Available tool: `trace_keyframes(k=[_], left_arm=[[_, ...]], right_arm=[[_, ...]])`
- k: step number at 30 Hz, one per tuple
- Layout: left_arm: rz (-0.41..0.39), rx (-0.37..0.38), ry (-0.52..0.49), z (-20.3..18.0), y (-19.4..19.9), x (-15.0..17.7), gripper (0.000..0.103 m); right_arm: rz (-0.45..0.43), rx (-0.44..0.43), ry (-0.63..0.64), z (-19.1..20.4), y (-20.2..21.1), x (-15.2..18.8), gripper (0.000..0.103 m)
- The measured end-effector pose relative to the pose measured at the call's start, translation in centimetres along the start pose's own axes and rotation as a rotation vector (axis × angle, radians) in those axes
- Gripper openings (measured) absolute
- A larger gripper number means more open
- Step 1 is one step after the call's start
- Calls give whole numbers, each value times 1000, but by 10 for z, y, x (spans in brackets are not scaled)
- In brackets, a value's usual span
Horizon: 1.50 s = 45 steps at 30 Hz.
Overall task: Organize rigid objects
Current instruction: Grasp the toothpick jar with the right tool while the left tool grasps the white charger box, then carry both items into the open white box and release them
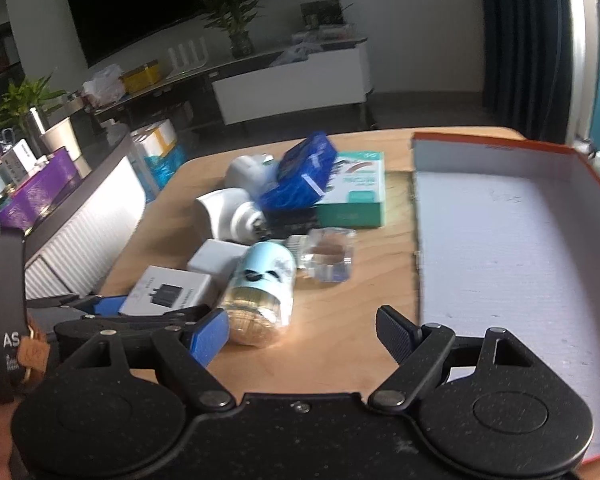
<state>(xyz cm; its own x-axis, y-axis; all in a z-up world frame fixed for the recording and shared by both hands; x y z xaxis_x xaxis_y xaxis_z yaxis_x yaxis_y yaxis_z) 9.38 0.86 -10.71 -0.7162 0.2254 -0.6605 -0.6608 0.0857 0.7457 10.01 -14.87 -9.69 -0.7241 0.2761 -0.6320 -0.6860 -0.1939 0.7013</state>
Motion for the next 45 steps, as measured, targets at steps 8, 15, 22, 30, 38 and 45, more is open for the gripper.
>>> trace_keyframes(k=[8,15,22,30,38,45], left_arm=[[-28,-57,74,19,19,3,79],[-30,-57,124,26,24,6,79],[-54,-45,139,17,37,5,79],[-84,2,124,-16,62,-10,79],[-104,79,79,-63,69,-37,79],[-93,163,-11,-115,55,-55,79]], right_arm=[[50,2,63,23,-37,-7,93],[129,2,64,28,-71,-4,65],[100,15,131,25,-53,-1,59],[38,-13,52,-14,11,-15,59],[-93,59,-19,-71,72,-41,59],[-163,122,-121,-122,96,-51,59]])
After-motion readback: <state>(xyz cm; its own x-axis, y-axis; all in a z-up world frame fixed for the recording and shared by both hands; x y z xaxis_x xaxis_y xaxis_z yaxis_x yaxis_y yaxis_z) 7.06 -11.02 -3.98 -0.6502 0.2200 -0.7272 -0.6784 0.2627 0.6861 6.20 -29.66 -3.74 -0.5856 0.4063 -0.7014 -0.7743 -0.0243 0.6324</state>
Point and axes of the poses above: each gripper's, at about its wrist camera, not at the fingertips, and y roughly against the way its jaws point, z to its left, x to its underside, the point moved 6 cm from there along -y, roughly the way its jaws point, and after that the axes turned 11 degrees about -y, right-handed, at the moved point
